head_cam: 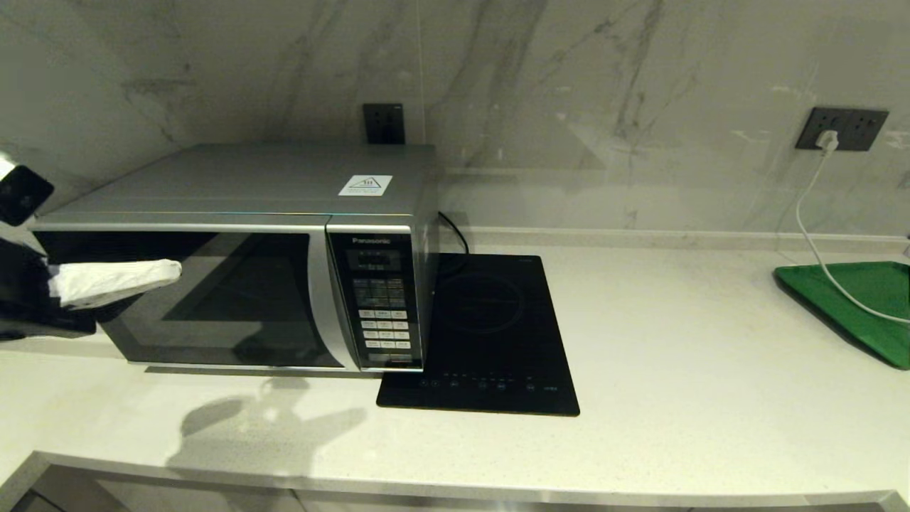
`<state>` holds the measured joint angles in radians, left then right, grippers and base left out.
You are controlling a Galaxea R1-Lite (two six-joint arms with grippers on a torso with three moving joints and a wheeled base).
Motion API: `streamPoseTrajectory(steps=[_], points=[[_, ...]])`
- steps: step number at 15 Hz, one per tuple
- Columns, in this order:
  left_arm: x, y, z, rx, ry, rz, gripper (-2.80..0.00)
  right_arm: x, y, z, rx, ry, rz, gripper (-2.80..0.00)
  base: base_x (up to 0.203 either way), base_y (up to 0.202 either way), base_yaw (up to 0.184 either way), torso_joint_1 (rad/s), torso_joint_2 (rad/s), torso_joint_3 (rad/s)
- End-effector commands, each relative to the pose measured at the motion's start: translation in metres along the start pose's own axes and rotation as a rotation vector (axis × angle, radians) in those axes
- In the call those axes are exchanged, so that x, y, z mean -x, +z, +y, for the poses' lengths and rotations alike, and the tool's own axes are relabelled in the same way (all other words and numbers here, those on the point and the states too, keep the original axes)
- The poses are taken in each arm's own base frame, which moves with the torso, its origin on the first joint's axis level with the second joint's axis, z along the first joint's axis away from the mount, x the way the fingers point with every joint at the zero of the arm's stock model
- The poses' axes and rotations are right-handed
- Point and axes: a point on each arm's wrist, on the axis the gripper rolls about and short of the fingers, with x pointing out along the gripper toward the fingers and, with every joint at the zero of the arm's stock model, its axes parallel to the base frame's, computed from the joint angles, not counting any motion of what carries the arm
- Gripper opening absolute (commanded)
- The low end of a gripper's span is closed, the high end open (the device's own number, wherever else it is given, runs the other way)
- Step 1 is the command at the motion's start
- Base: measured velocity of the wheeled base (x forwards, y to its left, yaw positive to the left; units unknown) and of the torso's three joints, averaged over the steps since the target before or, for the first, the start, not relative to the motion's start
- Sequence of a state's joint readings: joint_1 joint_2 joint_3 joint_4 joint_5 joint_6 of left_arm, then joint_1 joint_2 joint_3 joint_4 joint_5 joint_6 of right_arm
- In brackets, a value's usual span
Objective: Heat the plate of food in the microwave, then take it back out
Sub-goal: Open the microwave oven
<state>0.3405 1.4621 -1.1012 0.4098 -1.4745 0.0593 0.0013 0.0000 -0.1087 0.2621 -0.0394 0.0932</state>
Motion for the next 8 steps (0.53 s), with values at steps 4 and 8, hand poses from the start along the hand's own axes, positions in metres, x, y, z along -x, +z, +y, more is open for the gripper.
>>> streamPoseTrajectory(steps=[4, 8], points=[[-0.003, -0.027, 0.041, -0.005, 0.011, 0.016, 0.00, 0.000, 0.000, 0.000, 0.000, 0.001, 0.002, -2.80, 0.000, 0.000, 0.000, 0.000, 0.00, 0.000], [-0.008, -0.044, 0.064, 0.004, 0.014, 0.032, 0.00, 0.000, 0.000, 0.000, 0.000, 0.001, 0.002, -2.80, 0.000, 0.000, 0.000, 0.000, 0.00, 0.000]])
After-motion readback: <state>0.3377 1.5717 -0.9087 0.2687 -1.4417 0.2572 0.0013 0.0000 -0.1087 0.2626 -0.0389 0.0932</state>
